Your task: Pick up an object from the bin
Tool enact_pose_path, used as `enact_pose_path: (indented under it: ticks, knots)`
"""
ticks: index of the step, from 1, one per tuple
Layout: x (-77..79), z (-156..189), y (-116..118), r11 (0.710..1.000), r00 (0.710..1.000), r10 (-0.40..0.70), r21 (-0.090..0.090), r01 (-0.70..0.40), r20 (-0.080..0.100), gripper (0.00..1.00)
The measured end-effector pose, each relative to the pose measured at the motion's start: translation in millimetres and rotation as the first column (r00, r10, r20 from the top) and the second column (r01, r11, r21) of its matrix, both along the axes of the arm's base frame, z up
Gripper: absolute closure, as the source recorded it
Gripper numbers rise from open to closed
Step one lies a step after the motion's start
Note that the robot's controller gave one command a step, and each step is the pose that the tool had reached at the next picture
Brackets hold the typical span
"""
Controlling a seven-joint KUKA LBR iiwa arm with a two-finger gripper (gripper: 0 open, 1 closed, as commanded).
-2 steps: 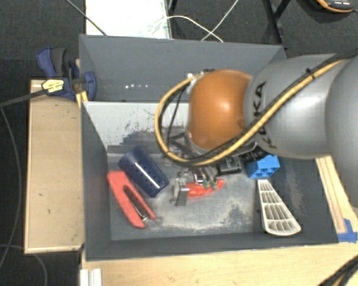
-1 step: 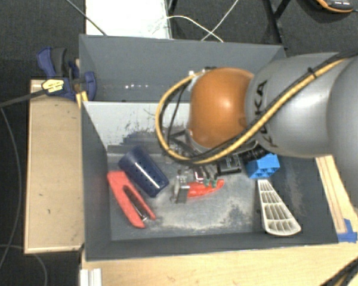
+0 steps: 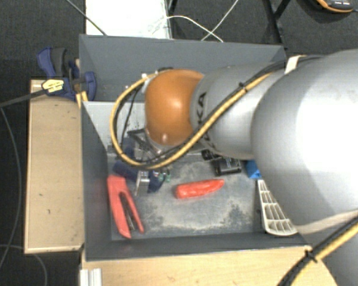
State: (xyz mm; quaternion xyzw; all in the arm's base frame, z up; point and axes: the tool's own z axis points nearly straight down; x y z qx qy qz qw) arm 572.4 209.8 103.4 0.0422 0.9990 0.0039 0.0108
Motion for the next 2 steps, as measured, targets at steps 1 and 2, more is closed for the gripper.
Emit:
enact_pose_path:
  ticks: [1,2]
  knots:
    - [12.1,24.1,10.9,0.998,0.998,-0.057,-0.004,0.056,-0.008,0.0]
    - [17.5,-0.1,20.5,0.995,0.995,-0.102,0.002,0.101,0.004,0.0]
